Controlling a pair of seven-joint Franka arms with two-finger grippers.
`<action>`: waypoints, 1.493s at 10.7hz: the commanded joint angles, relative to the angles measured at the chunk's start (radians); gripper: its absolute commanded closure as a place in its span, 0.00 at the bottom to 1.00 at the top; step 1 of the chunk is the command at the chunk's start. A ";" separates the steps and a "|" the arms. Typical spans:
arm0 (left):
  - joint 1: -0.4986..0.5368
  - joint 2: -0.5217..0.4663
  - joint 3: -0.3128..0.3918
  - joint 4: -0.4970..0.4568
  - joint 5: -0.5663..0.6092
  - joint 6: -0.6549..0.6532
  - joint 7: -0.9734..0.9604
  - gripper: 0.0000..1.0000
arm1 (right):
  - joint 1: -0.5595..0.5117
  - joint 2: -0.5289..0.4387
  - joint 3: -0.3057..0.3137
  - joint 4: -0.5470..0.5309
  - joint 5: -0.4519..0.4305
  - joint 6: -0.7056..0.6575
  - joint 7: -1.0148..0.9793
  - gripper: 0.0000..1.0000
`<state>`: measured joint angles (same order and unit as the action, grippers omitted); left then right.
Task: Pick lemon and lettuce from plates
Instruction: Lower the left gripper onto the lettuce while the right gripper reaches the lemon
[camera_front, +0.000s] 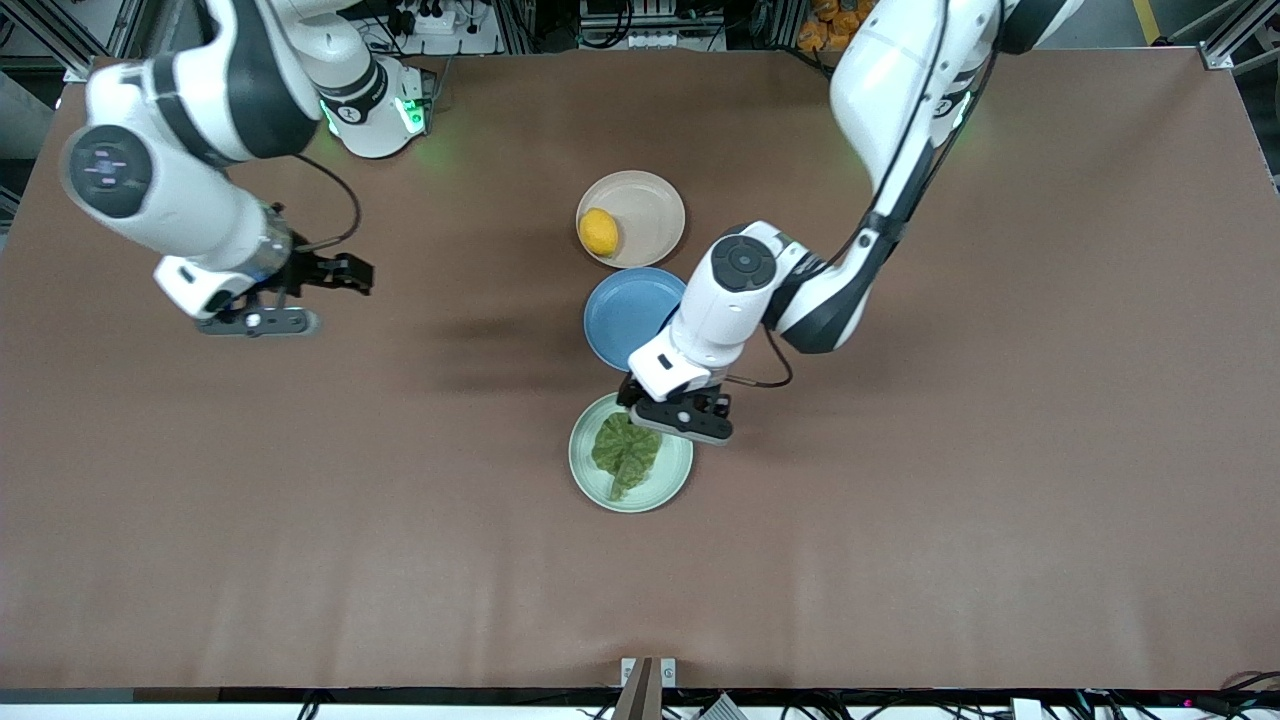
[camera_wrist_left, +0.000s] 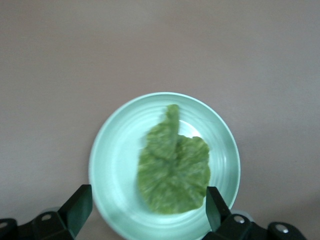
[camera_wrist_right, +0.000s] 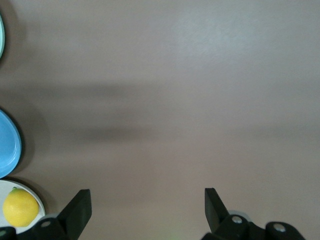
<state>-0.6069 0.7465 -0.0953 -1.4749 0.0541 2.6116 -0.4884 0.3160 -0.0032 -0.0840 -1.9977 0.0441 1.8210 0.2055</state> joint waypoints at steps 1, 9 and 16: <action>-0.045 0.118 0.028 0.036 0.026 0.171 0.022 0.00 | 0.037 -0.041 -0.005 -0.099 0.052 0.047 0.015 0.00; -0.140 0.220 0.118 0.099 0.032 0.231 0.021 0.00 | 0.257 -0.048 -0.005 -0.269 0.148 0.242 0.138 0.00; -0.151 0.271 0.140 0.125 0.029 0.249 0.014 0.46 | 0.438 0.107 -0.005 -0.254 0.154 0.391 0.276 0.00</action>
<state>-0.7429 0.9879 0.0252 -1.3845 0.0635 2.8503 -0.4712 0.6764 0.0509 -0.0822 -2.2631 0.1786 2.1459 0.3862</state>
